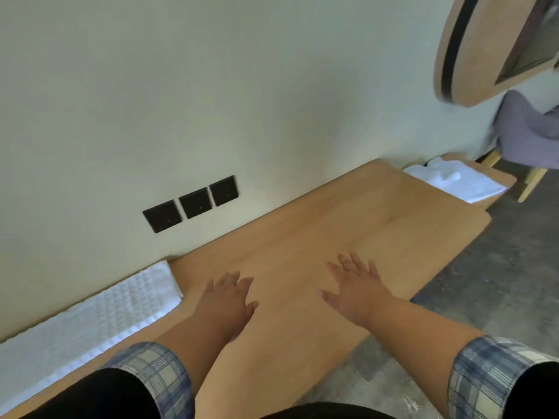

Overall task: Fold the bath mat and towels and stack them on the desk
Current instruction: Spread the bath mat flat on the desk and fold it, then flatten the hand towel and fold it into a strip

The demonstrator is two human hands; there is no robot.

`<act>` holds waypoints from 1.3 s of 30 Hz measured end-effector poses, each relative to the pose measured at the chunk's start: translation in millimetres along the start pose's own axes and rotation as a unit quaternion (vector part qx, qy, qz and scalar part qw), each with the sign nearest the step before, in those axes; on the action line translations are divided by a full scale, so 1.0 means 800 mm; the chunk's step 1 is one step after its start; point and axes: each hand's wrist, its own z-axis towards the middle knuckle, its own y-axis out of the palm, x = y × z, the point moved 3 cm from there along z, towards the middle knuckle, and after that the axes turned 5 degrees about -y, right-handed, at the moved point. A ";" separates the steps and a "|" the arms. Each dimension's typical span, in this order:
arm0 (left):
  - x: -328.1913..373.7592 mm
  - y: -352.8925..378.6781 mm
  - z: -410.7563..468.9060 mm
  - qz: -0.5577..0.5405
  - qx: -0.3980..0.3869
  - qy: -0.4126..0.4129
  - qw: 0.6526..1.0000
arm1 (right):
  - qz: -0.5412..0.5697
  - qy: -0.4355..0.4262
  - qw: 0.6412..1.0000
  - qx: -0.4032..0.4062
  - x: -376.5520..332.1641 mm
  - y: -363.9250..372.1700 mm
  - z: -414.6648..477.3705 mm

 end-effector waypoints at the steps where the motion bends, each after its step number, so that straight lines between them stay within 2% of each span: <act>1: 0.044 -0.004 0.003 -0.001 0.002 0.013 1.000 | 0.002 0.014 1.000 0.002 0.042 -0.003 -0.026; 5: 0.225 -0.021 0.008 -0.050 0.018 0.055 0.997 | 0.028 0.091 0.995 0.018 0.210 -0.032 -0.114; 10: 0.429 -0.051 0.003 -0.055 0.038 0.154 0.986 | 0.069 0.188 0.978 0.058 0.385 -0.066 -0.219; 17: 0.603 -0.101 0.034 -0.108 0.057 0.189 0.974 | 0.084 0.280 0.954 0.067 0.548 -0.105 -0.298; 22: 0.676 -0.100 0.090 -0.184 0.055 0.184 0.964 | 0.111 0.303 0.943 0.083 0.629 -0.099 -0.290; 26: 0.750 -0.096 0.169 -0.164 0.044 0.209 0.963 | 0.099 0.301 0.946 0.068 0.707 -0.095 -0.252; 32: 0.880 -0.131 0.324 -0.134 0.023 0.244 0.960 | 0.092 0.317 0.940 0.084 0.844 -0.152 -0.170; 39: 0.991 -0.135 0.463 -0.065 -0.013 0.219 0.973 | 0.113 0.326 0.937 0.064 0.978 -0.166 -0.098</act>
